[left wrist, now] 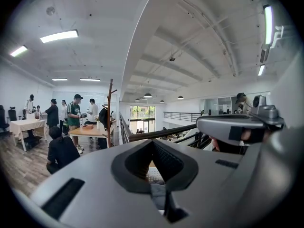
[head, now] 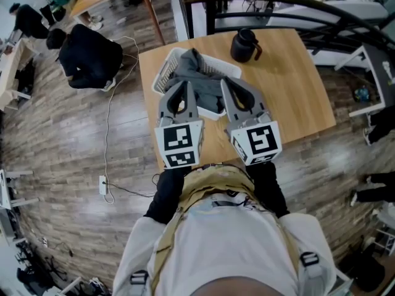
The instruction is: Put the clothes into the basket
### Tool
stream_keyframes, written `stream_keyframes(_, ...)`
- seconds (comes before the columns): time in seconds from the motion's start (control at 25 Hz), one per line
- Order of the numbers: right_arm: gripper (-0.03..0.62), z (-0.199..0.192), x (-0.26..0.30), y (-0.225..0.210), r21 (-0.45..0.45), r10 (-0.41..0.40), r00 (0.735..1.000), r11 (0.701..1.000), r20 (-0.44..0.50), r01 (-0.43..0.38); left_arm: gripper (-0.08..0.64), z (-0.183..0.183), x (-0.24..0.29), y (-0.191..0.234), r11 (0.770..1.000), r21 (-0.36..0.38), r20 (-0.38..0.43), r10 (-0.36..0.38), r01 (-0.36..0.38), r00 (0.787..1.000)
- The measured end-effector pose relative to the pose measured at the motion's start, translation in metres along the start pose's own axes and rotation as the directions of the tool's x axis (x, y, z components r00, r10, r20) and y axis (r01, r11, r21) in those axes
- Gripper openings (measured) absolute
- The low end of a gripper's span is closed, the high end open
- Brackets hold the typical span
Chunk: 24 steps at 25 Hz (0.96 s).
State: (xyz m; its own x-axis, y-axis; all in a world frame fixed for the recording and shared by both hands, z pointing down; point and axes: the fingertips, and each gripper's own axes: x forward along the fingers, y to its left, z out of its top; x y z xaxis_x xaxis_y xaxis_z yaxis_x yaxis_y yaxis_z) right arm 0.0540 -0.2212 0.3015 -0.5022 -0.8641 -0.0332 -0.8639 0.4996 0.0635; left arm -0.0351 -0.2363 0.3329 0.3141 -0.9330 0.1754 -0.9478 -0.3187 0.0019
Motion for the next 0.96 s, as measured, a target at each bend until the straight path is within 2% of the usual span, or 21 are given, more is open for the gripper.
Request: stream_keyframes(0.96, 0.02, -0.0092, -0.0057, -0.0053, 0.019, 0.0, 1.0, 1.0, -0.018, 0.001, -0.002, -0.0053, 0.002, -0.0099, 1.0, -0.005, -0.01, -0.008, 0.008, 1.0)
